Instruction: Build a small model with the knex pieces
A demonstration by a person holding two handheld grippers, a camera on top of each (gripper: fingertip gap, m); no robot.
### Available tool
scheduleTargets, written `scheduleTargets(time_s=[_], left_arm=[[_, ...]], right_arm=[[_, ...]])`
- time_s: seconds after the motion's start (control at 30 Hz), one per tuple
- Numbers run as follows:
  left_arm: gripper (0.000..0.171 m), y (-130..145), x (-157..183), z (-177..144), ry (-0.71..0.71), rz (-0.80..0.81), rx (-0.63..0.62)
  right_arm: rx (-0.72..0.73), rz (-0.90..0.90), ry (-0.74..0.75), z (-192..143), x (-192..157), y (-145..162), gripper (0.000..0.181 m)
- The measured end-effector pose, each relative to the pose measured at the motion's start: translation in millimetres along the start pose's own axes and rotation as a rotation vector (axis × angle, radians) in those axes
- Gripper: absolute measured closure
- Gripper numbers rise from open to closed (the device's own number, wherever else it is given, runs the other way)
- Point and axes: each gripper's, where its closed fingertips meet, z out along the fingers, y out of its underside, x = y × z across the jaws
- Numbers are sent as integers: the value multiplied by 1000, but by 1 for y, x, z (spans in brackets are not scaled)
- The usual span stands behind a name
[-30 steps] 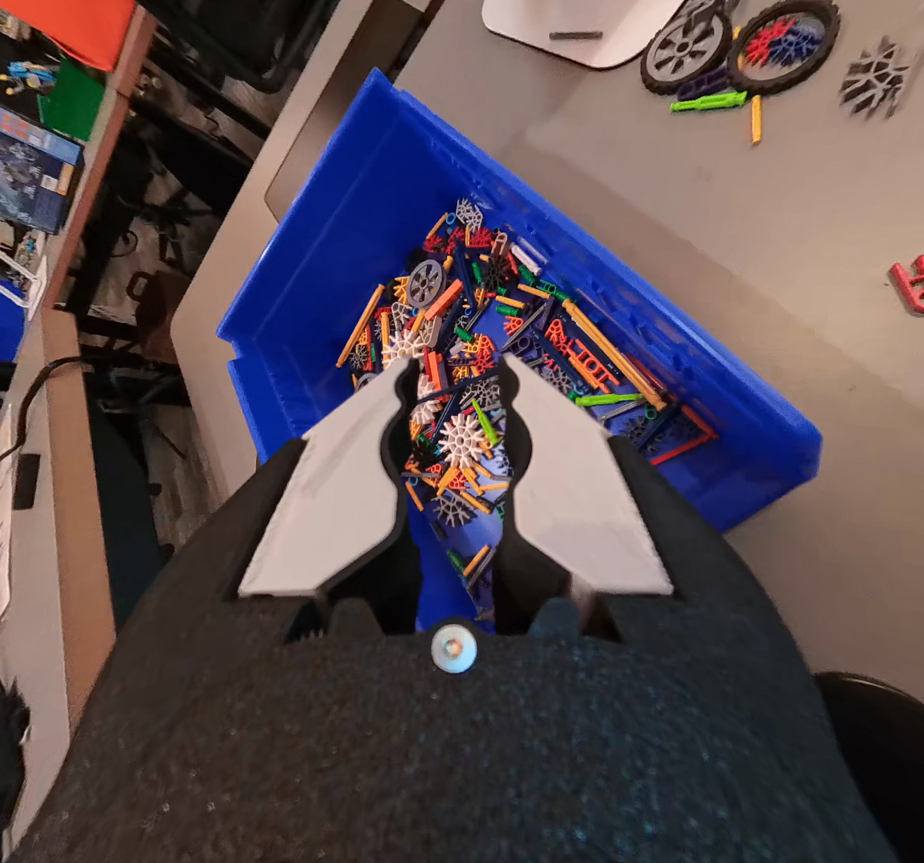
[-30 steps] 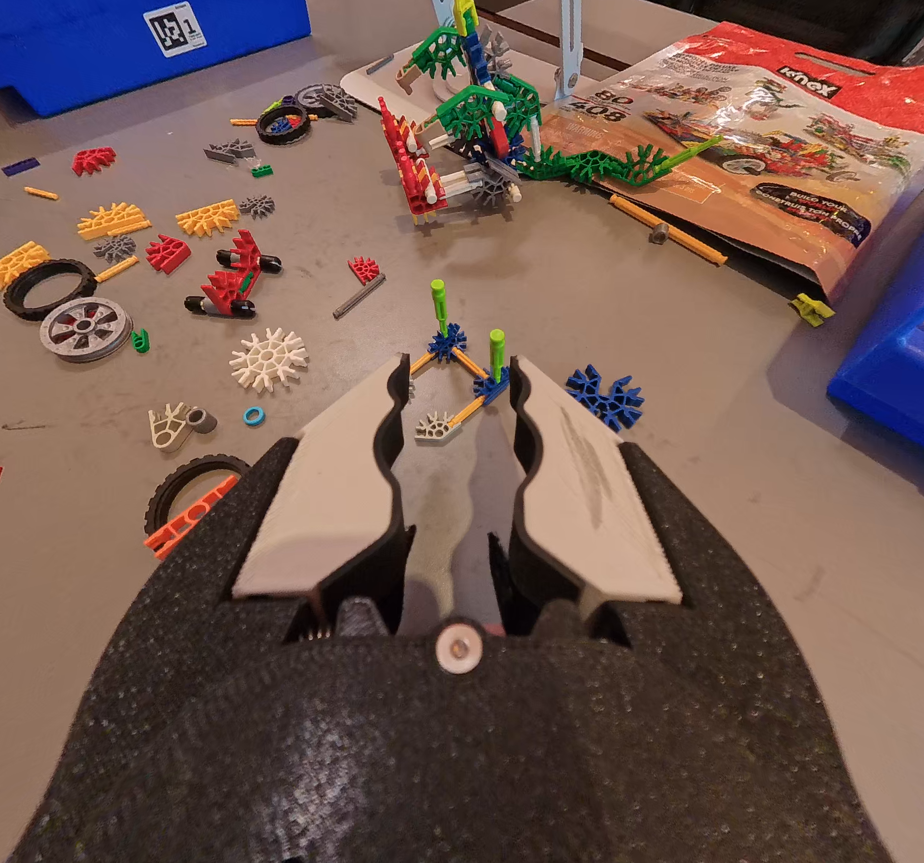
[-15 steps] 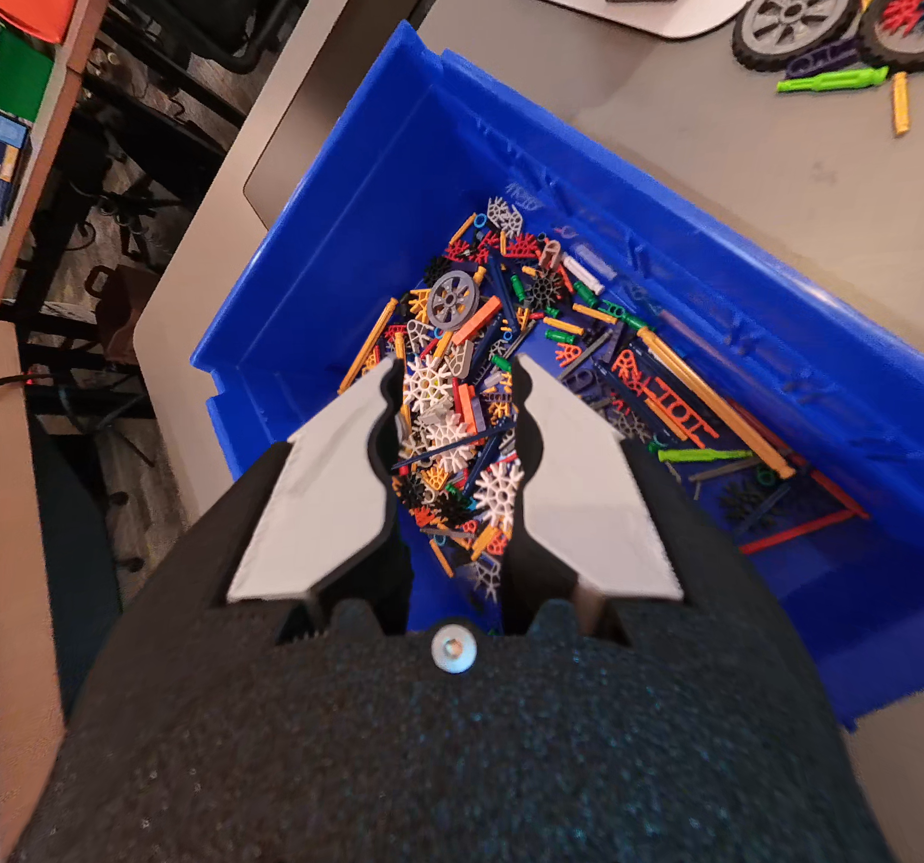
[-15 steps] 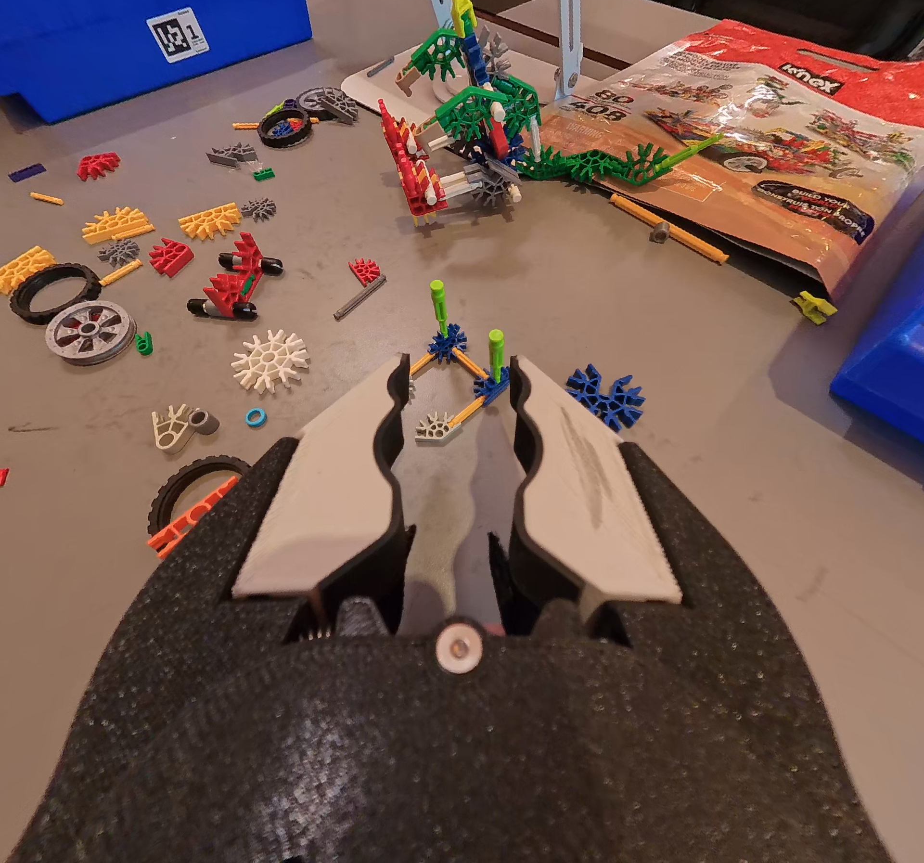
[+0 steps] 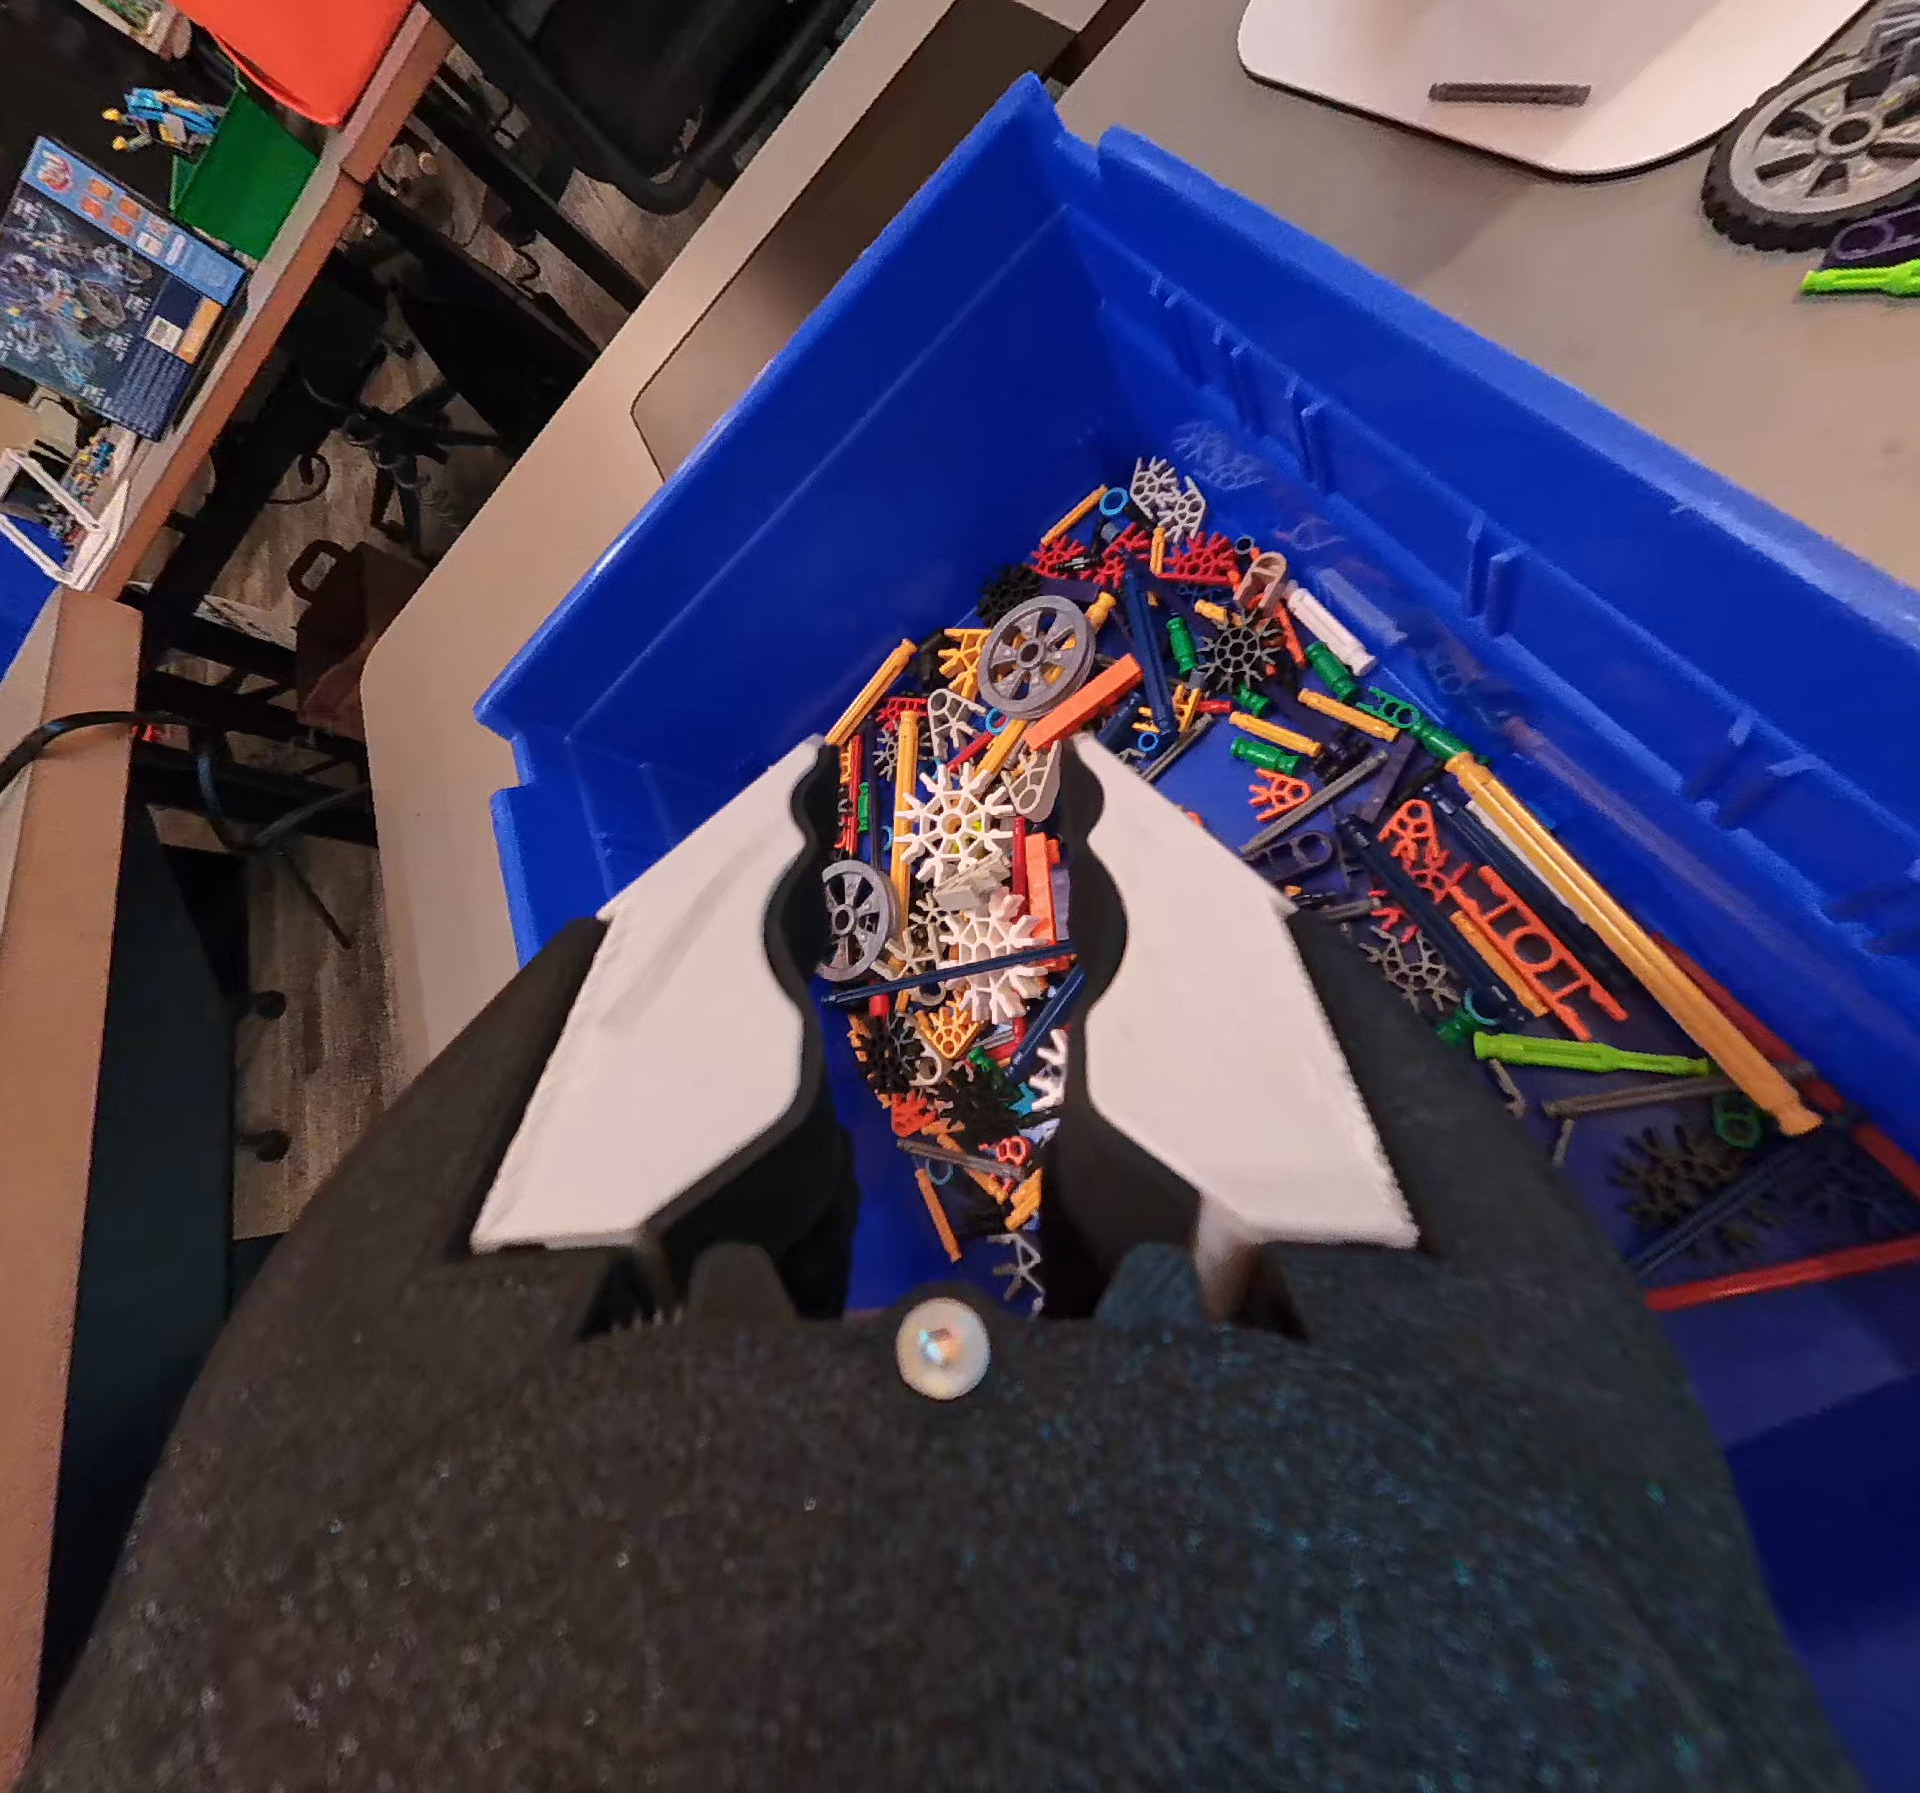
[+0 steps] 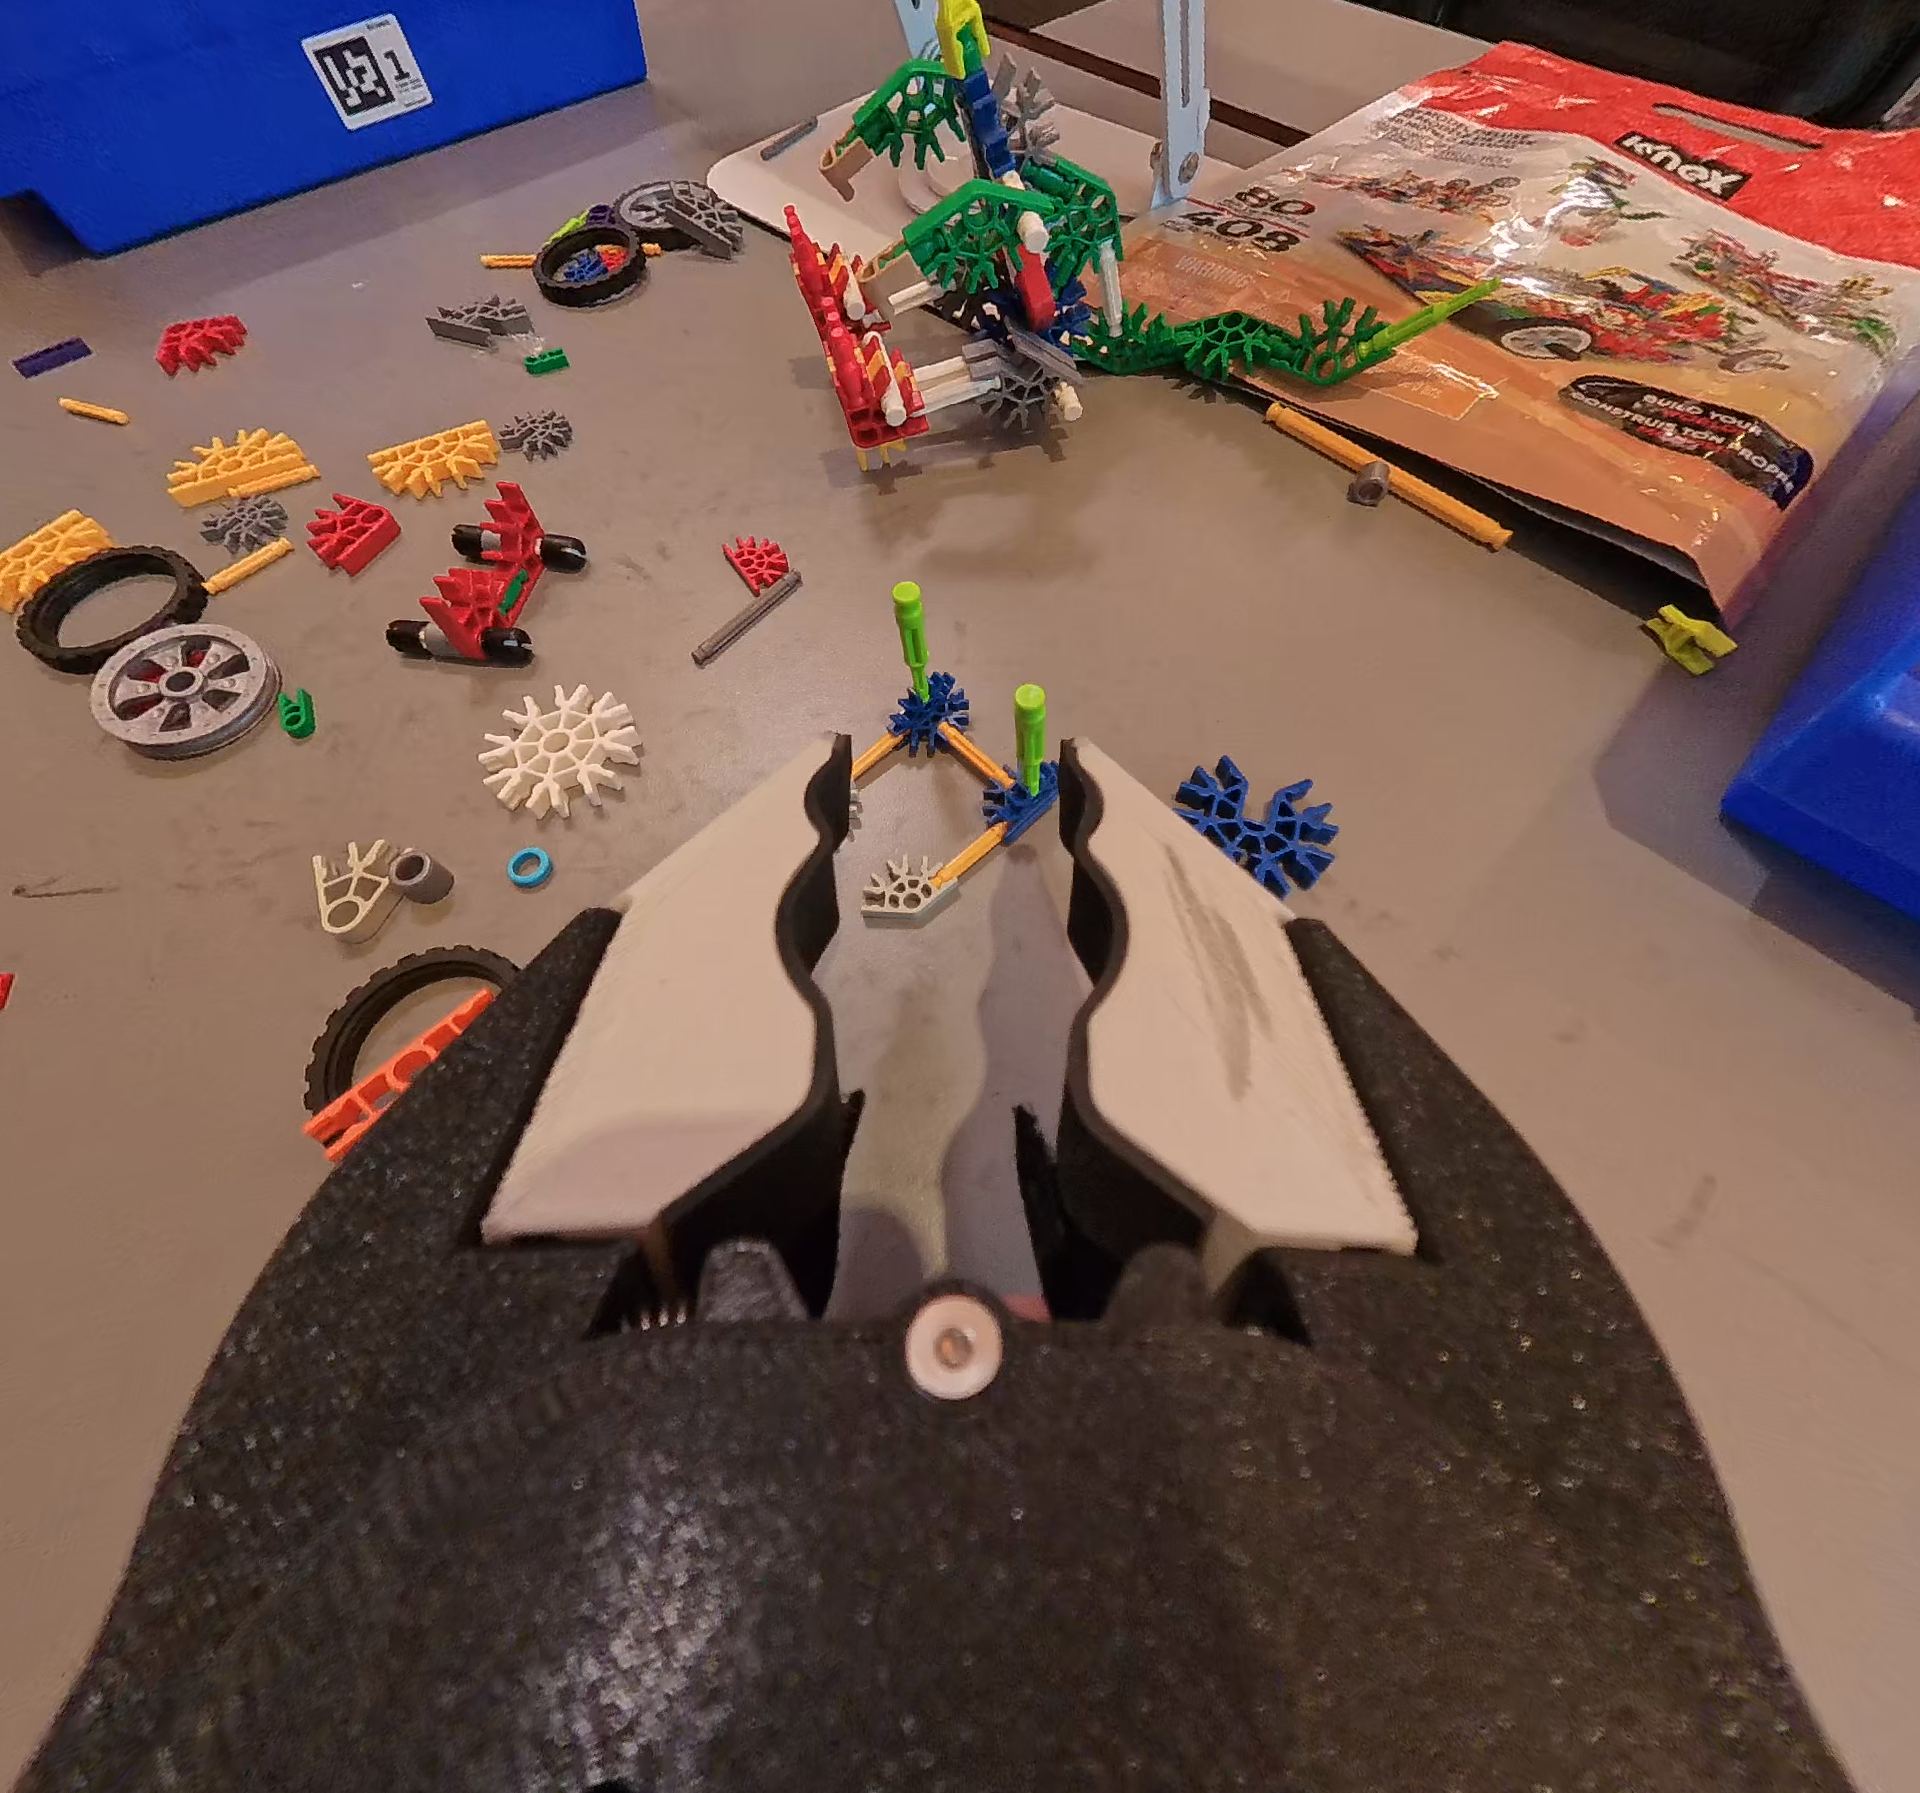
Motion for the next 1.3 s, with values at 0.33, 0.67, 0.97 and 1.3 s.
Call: scheduleTargets(time_s=[0.33,0.67,0.97,1.3], left_arm=[[131,6,3,4,1,2,-23],[133,10,5,6,4,8,-45],[132,14,6,8,11,-1,-69],[133,17,-22,2,-95,-101,-72]], right_arm=[[-3,-8,2,0,-1,0,142],[-3,-12,3,0,-1,0,142],[-8,-19,4,0,-2,1,142],[-13,-28,5,1,-2,2,142]])
